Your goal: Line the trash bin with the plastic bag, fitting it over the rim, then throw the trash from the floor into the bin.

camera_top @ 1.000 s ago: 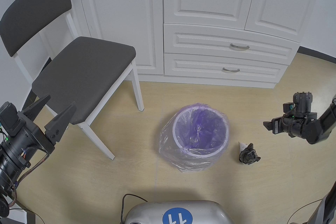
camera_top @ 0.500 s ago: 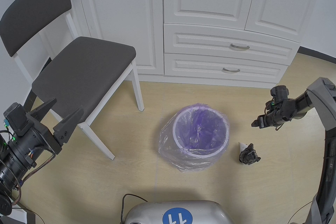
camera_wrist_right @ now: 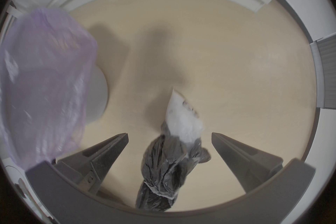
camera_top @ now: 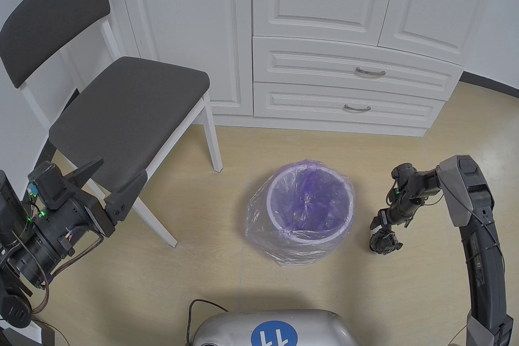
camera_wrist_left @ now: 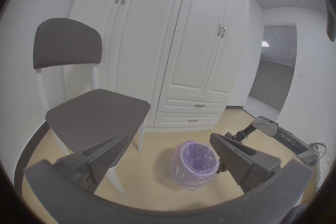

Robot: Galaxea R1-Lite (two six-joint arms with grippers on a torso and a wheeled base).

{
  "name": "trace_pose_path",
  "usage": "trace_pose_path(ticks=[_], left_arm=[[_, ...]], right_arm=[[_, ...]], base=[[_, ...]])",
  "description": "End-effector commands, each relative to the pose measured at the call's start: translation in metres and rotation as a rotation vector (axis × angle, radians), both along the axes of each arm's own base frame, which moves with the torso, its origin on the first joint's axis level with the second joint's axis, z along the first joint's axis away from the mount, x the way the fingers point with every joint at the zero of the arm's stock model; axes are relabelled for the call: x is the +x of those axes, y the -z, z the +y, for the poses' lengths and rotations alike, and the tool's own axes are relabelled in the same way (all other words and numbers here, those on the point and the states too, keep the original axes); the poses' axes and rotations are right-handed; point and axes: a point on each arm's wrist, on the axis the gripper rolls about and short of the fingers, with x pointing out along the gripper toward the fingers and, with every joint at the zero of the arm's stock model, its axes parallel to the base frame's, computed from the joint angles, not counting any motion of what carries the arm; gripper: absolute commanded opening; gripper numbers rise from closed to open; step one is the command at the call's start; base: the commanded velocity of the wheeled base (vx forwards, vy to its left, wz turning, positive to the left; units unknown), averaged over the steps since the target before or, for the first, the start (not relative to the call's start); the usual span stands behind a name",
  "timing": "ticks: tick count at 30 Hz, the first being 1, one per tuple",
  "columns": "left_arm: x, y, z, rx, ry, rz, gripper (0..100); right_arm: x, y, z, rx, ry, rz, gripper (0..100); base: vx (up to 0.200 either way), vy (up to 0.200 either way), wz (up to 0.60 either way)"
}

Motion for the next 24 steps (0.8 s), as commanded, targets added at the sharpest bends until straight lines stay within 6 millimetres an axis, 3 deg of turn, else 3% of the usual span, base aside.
trace_pose_path(ticks=[1,19,20,24], left_arm=[[0.0072,0.0129,-0.0025,0.021,-0.001,0.056,100],[0.0091,0.0136,0.0014,0.021,-0.024,0.058,100],[0.0091,0.0136,0.0013,0.021,-0.022,0.058,100],[0.0091,0.0136,0.0014,0.021,-0.024,0.058,100]], right_arm=[[-0.0079,0.0421,0.0017,0.000,-0.008,0.099,100],[-0.0091,0.0410,0.0005,-0.024,-0.008,0.113,100],[-0.0091,0.0410,0.0005,-0.024,-0.008,0.113,0],[-0.0089,0.0410,0.0005,-0.025,-0.008,0.111,0]], base=[[0.000,0.000,0.00],[0.000,0.000,0.00],[0.000,0.000,0.00],[0.000,0.000,0.00]])
